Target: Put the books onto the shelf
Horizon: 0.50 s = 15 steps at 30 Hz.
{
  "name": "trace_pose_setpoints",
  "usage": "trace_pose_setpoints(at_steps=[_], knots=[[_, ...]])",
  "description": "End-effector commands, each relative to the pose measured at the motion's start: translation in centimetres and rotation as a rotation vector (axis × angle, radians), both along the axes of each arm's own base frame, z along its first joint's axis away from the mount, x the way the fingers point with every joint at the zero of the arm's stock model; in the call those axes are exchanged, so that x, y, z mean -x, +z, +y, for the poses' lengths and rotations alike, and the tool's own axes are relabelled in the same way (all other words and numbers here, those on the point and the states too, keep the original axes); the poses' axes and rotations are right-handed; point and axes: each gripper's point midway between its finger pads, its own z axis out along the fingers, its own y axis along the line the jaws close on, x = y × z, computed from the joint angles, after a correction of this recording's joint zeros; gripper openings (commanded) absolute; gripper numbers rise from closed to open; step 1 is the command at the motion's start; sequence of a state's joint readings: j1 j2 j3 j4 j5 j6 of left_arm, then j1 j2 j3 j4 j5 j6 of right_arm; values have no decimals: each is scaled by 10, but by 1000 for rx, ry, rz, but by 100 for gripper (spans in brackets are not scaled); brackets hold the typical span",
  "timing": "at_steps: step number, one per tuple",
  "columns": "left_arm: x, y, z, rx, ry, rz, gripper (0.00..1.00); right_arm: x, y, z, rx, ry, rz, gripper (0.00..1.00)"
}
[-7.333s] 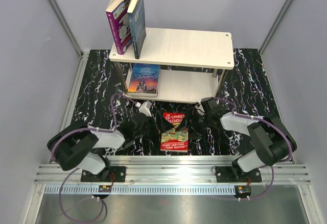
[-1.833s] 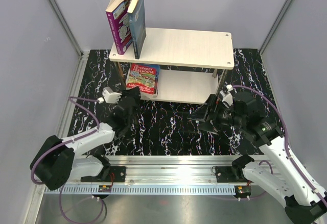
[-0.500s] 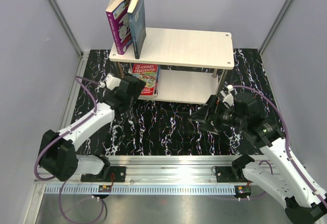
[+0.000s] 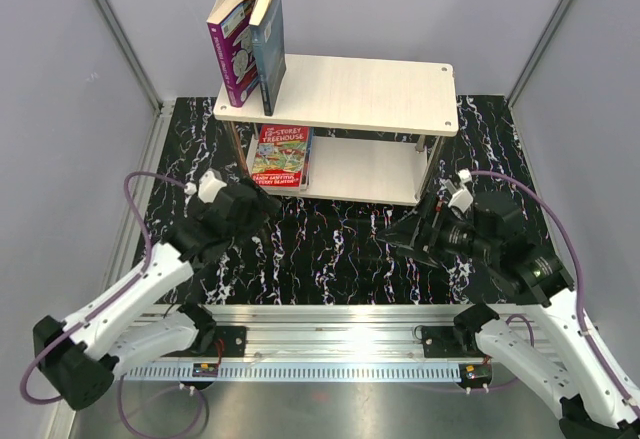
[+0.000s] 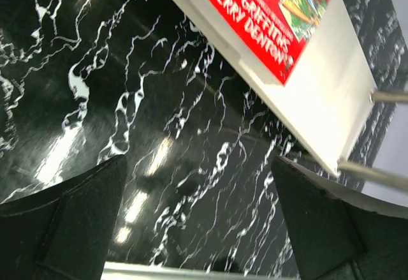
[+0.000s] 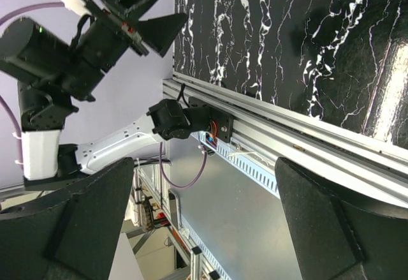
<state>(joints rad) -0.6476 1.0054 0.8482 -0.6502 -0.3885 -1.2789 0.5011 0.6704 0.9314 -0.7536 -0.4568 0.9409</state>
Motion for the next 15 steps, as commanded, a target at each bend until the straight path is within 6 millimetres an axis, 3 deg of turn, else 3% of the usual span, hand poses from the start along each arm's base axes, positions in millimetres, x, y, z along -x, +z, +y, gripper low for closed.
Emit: trace_pose_setpoints(at_steps=[1, 7, 14, 15], knots=[[27, 9, 5, -29, -91, -25, 99, 0, 13, -4, -11, -13, -53, 100], [58, 31, 8, -46, -163, -96, 99, 11, 11, -10, -21, -19, -67, 100], [76, 95, 23, -190, -274, -223, 99, 26, 24, -17, -52, -13, -114, 100], [76, 119, 23, -180, -281, -263, 99, 27, 28, -20, -52, -23, -123, 100]])
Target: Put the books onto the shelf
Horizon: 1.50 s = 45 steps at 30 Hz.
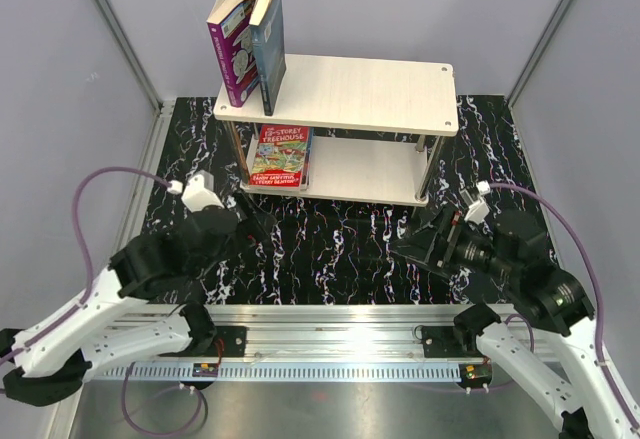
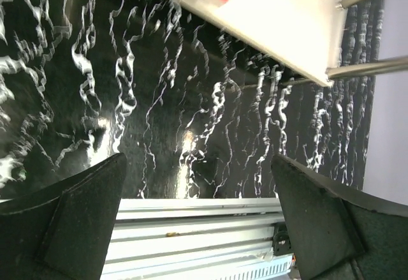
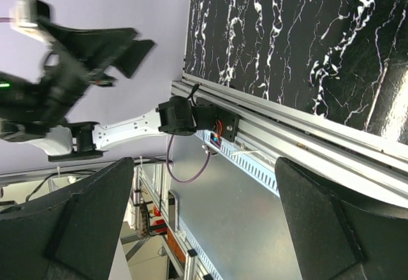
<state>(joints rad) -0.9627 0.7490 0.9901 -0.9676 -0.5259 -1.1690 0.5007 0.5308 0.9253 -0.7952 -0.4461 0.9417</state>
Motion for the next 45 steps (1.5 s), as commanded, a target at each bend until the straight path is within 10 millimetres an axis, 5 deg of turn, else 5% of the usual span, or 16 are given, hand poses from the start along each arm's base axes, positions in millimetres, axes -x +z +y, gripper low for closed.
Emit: trace_pose_setpoints(at_steps=[1, 7, 13, 23, 29, 33, 40, 44, 45], knots=[[-4, 60, 24, -79, -2, -147, 99, 6, 17, -8, -11, -24, -50, 100], [0, 121, 48, -70, -23, -315, 99, 10, 67, -36, 33, -134, -174, 100], [-2, 147, 72, -99, 15, -444, 99, 8, 117, -75, 169, -276, -303, 100], [-14, 173, 106, -366, 57, -601, 99, 6, 129, -82, 125, -336, -363, 100], [-9, 181, 130, -400, 118, -680, 99, -14, 143, -90, 178, -414, -372, 100], [-12, 181, 125, -514, 45, -679, 99, -33, 148, -89, 254, -423, -371, 100], [-37, 178, 106, -676, 10, -667, 99, -42, 156, -70, 226, -356, -404, 100], [-77, 149, 94, -797, -106, -477, 99, -40, 157, -59, 203, -297, -412, 100], [-86, 143, 114, -801, -35, -413, 99, -40, 157, -58, 199, -291, -411, 100]])
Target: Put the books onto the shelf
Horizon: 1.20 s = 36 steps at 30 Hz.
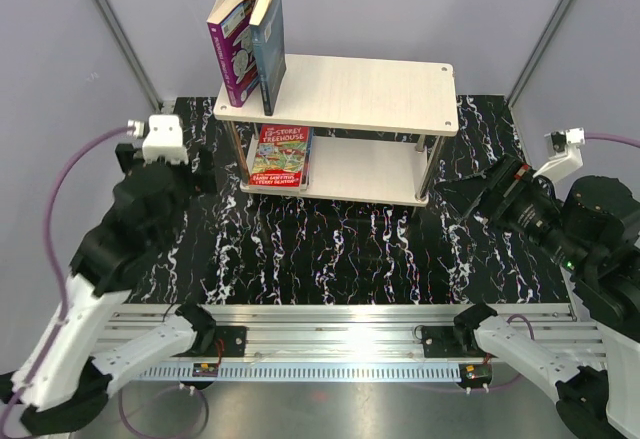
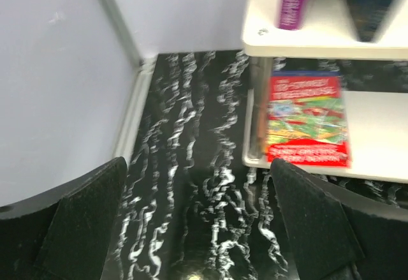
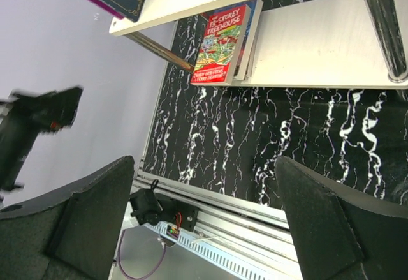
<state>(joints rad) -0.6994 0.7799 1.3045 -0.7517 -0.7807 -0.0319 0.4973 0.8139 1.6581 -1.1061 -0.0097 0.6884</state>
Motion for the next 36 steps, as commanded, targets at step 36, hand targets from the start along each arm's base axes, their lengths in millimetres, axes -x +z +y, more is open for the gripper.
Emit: trace_pose_setpoints(at_steps=[36], knots=[[-128, -262, 42, 47, -18, -148, 97, 14, -28, 20, 49, 177, 0, 100]])
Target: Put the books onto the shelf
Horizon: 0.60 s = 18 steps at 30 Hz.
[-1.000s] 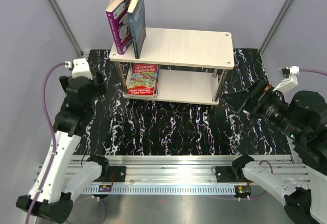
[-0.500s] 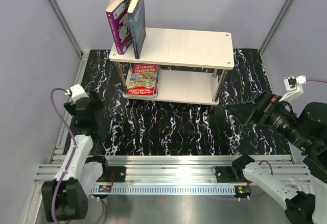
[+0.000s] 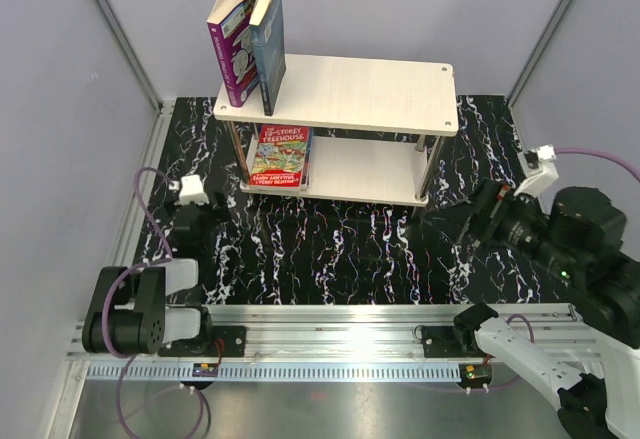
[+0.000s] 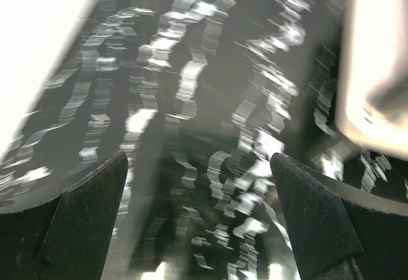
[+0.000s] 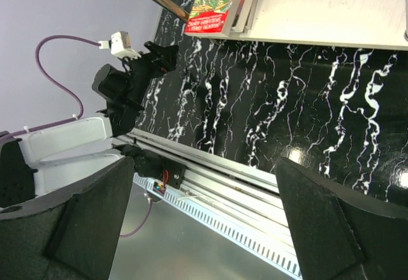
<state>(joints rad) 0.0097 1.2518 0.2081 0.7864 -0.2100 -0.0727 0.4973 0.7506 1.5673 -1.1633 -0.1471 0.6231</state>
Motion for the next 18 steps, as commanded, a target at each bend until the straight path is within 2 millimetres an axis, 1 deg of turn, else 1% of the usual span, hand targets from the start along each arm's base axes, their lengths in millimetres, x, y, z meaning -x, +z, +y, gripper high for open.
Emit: trace_pose_setpoints(at_steps=[1, 2, 4, 5, 6, 8, 9, 11, 12, 13, 15, 16, 18], knots=[[-19, 42, -25, -110, -130, -198, 97, -23, -2, 10, -5, -2, -45, 100], [-17, 42, -23, -102, -121, -199, 99, -26, -5, 8, -4, -26, -35, 100], [-19, 45, -20, -104, -102, -217, 99, -37, -14, 5, -2, -86, -12, 100], [-20, 46, -21, -103, -103, -214, 99, -39, -14, 5, -8, -95, -9, 100], [-19, 43, -21, -98, -104, -203, 99, -40, -14, 7, -8, -83, -24, 100], [-20, 44, -20, -100, -100, -208, 99, -48, -16, 10, 2, -70, -68, 100], [-20, 45, -20, -99, -98, -213, 99, -46, -15, 9, 3, -71, -80, 100], [-20, 44, -19, -97, -98, -206, 99, -54, -21, 12, 5, -68, -119, 100], [-20, 44, -19, -97, -101, -209, 99, -55, -22, 9, 20, -66, -163, 100], [-20, 43, -19, -95, -99, -203, 99, -65, -33, 11, 49, -68, -199, 100], [-20, 43, -19, -97, -101, -203, 99, -74, -43, 3, 134, -78, -277, 100], [-20, 44, -19, -95, -101, -206, 99, -88, -53, -2, 177, -126, -305, 100], [-20, 43, -19, -94, -101, -203, 99, -105, -64, -14, 268, -187, -352, 100]])
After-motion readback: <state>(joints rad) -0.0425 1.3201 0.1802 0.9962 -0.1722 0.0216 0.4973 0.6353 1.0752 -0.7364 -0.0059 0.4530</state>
